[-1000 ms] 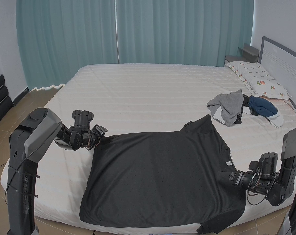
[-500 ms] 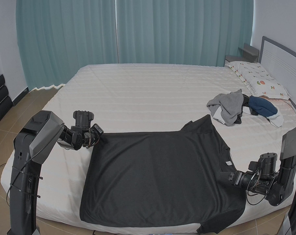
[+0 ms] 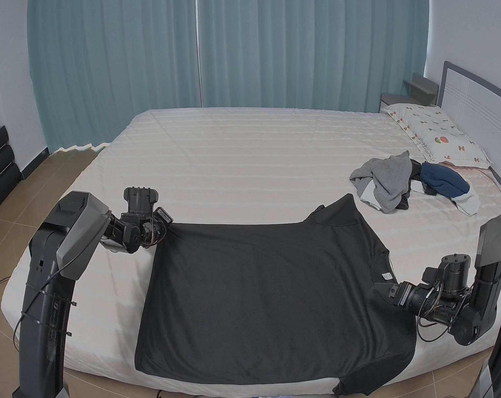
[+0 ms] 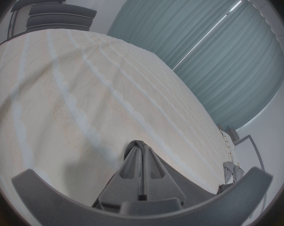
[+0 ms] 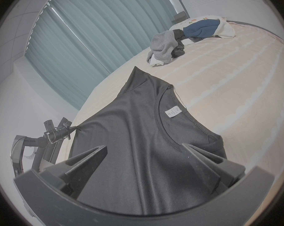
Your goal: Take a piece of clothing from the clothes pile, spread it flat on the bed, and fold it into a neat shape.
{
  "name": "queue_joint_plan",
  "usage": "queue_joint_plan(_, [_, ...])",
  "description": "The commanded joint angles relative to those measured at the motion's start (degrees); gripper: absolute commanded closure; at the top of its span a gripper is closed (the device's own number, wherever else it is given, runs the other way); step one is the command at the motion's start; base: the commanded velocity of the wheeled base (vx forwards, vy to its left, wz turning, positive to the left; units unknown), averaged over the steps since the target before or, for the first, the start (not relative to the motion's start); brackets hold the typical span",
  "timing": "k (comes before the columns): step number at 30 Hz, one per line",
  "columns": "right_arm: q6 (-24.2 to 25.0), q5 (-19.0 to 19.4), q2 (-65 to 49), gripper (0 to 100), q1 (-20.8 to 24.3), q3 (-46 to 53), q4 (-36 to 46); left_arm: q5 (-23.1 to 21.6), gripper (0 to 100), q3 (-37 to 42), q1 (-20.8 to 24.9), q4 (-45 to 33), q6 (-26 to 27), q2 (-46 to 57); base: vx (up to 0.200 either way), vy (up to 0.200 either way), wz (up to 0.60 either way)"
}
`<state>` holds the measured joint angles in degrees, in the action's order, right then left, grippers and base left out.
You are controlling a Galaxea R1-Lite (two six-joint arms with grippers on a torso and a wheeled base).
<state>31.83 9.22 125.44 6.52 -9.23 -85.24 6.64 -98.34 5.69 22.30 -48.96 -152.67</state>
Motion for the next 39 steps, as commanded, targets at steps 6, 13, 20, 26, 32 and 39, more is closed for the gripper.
queue_joint_plan(6, [2.6, -0.3, -0.4, 0, -1.1, -1.5, -0.8, 0.7, 100, -1.7, -0.2, -0.3, -0.1, -1.4, 0.0, 0.0, 0.0])
queue_joint_plan(13, [3.1, -0.3, -0.3, 0, -1.2, -2.6, -0.8, 0.7, 100, -1.3, -0.2, -0.4, -0.3, -1.2, 0.0, 0.0, 0.0])
queue_joint_plan(20, [4.6, -0.4, 0.9, 0, -1.6, -11.3, 0.8, 0.4, 100, -0.4, -0.2, -0.9, -0.7, -0.7, 0.0, 0.0, 0.0])
queue_joint_plan(26, [4.6, -0.3, 4.2, 0, -2.6, -26.7, 12.4, 0.2, 100, -0.4, -0.2, -1.8, -0.9, -0.7, 0.0, 0.0, 0.0])
queue_joint_plan(32, [4.4, -0.1, 8.7, 0, -3.2, -43.1, 24.9, 0.1, 100, 0.0, -0.2, -2.5, -2.1, -0.3, 0.0, 0.0, 0.0])
queue_joint_plan(39, [2.4, -0.3, 15.6, 0, -2.6, -59.2, 39.4, 0.0, 100, 0.5, -0.2, -2.7, -2.3, 0.0, 0.0, 0.0, 0.0])
